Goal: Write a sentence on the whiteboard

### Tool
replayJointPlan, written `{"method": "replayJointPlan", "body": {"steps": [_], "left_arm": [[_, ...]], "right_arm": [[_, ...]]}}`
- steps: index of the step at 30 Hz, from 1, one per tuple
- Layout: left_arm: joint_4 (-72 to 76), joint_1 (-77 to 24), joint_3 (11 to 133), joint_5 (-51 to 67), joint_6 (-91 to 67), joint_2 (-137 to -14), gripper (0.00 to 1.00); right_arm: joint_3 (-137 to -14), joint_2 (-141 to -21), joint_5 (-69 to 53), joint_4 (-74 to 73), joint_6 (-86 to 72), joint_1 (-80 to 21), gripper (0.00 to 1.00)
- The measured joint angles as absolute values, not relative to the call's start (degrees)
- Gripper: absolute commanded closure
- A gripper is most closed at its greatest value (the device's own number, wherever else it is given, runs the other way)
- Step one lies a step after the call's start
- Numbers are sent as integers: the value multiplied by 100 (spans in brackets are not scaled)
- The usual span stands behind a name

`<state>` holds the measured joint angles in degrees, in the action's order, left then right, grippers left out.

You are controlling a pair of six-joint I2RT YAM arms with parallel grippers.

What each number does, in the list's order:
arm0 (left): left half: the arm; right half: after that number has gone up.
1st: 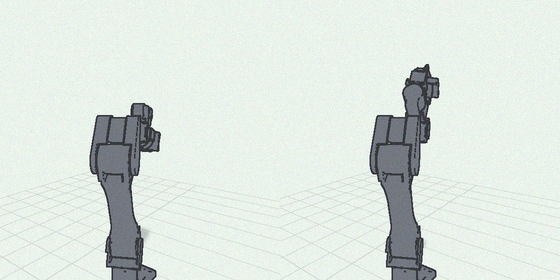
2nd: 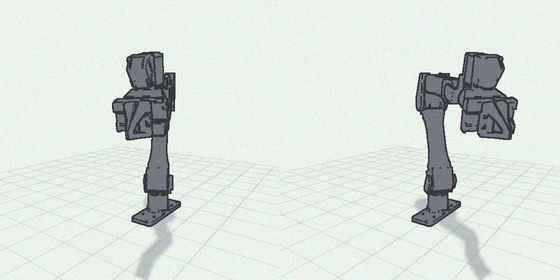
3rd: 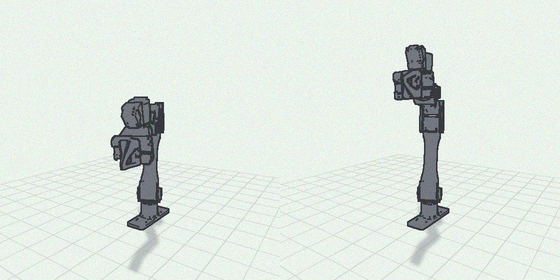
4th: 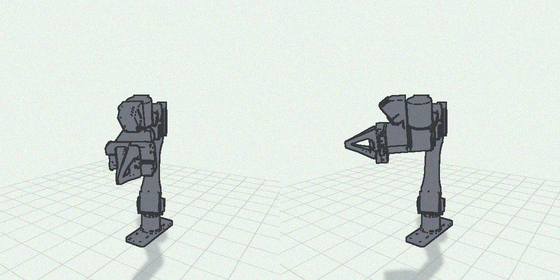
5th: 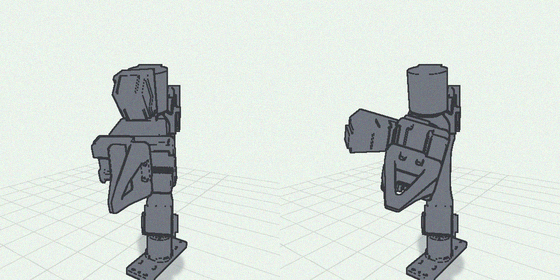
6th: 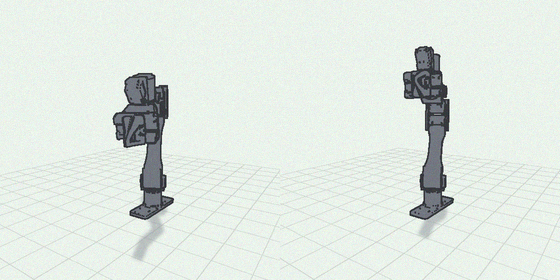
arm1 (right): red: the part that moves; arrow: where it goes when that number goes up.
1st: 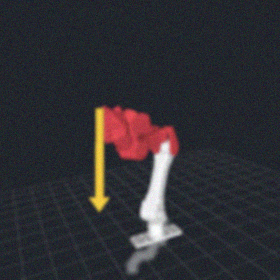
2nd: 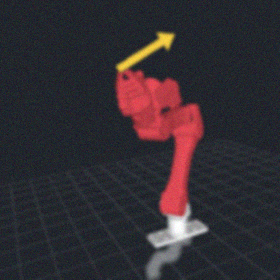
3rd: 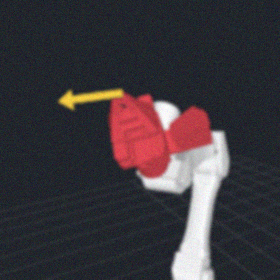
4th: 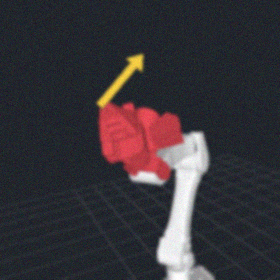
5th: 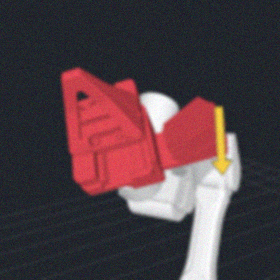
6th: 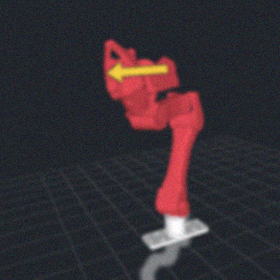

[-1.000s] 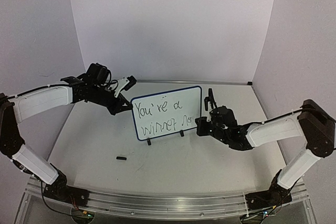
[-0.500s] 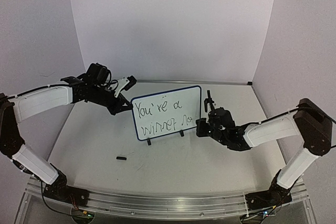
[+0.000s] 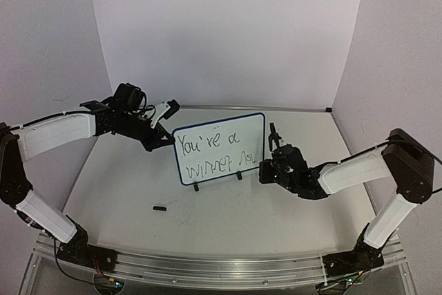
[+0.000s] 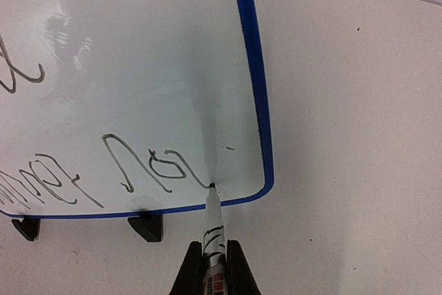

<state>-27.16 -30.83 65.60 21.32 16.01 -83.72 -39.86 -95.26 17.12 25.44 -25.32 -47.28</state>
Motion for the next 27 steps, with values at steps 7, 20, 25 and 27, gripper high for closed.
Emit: {"method": "replayJointPlan", "body": {"steps": [7,20,25,27], "left_arm": [[-2711,-3083,6560,2128,1601,-8377,100],[-2705,-3083,6560,2136,1601,-8377,100],[-2705,-3083,6560,2135,1601,-8377,100],[-2705,-3083,6560,2137,1601,-8377,100]], "right_arm": [[-4002,-9165,1839,2524,-2409,-4727,100],[-4076,-9252,1879,2516,-2476,-4727,100],[-4047,-9298,1879,2498,-2607,-4727,100],[-4047,-9346,1883,2494,-2627,-4727,100]]}}
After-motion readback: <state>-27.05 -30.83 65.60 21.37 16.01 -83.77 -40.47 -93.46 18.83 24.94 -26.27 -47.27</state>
